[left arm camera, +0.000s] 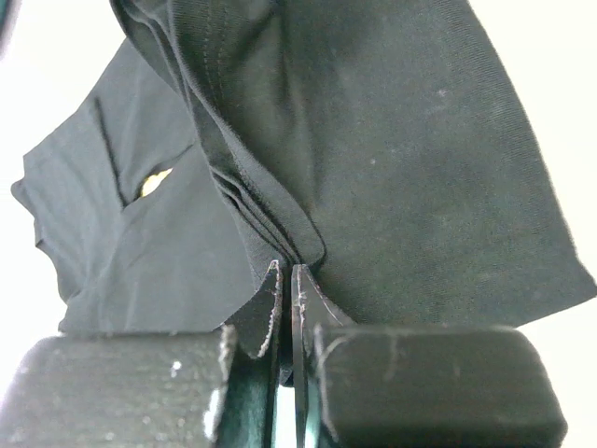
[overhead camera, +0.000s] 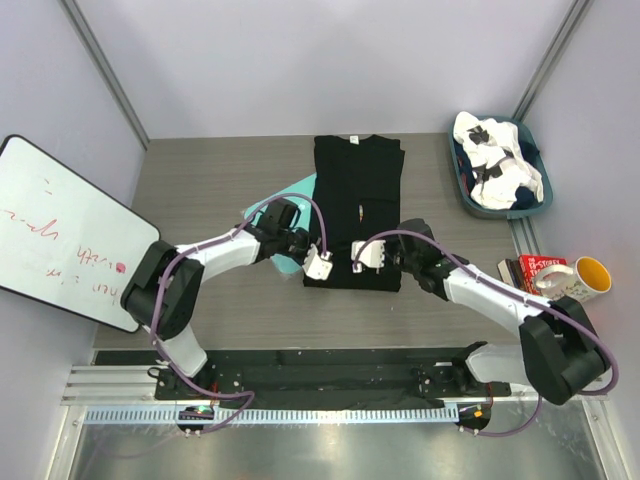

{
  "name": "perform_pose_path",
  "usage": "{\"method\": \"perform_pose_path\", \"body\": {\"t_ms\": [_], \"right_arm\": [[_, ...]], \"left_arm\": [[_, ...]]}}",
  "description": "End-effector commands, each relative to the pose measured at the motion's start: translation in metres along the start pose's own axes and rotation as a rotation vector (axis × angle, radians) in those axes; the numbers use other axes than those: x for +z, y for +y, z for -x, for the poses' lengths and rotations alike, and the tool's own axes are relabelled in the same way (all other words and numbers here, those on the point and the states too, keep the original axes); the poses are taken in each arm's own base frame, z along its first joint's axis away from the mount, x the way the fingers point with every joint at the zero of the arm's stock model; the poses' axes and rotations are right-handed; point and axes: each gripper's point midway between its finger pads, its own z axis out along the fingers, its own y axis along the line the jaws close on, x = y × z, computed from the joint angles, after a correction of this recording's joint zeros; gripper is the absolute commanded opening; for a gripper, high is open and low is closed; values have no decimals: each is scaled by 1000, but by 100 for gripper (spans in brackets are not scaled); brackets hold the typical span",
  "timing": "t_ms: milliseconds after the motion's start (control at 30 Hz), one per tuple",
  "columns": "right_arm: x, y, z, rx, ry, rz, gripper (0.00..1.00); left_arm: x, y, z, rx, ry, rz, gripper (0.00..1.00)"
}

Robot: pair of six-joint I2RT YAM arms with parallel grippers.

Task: Fold and stack the t-shirts
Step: Fold the folded rectangular tshirt in 1/3 of the way

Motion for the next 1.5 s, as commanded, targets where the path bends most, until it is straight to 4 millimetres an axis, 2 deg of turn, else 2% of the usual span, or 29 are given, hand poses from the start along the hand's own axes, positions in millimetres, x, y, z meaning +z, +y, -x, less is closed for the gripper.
{"method": "perform_pose_path", "body": {"t_ms": [0, 300, 500, 800, 1100, 1400, 1467], "right_arm": [[5, -47, 8, 26, -21, -150, 1], [20, -71, -5, 60, 12, -206, 1], [30, -91, -16, 88, 34, -250, 2], [44, -101, -33, 102, 56, -262, 1], [61, -110, -52, 124, 78, -276, 1], [80, -131, -64, 135, 89, -318, 1], [85, -136, -69, 133, 106, -343, 13]], "left_arm": [[-1, 33, -6, 29, -9, 79, 0], [2, 65, -26, 47, -2, 173, 0], [4, 78, -36, 46, 7, 201, 0], [14, 101, -50, 65, 19, 239, 0], [24, 110, -64, 72, 29, 242, 0], [27, 119, -75, 79, 33, 258, 0], [29, 117, -79, 88, 38, 259, 3]]}}
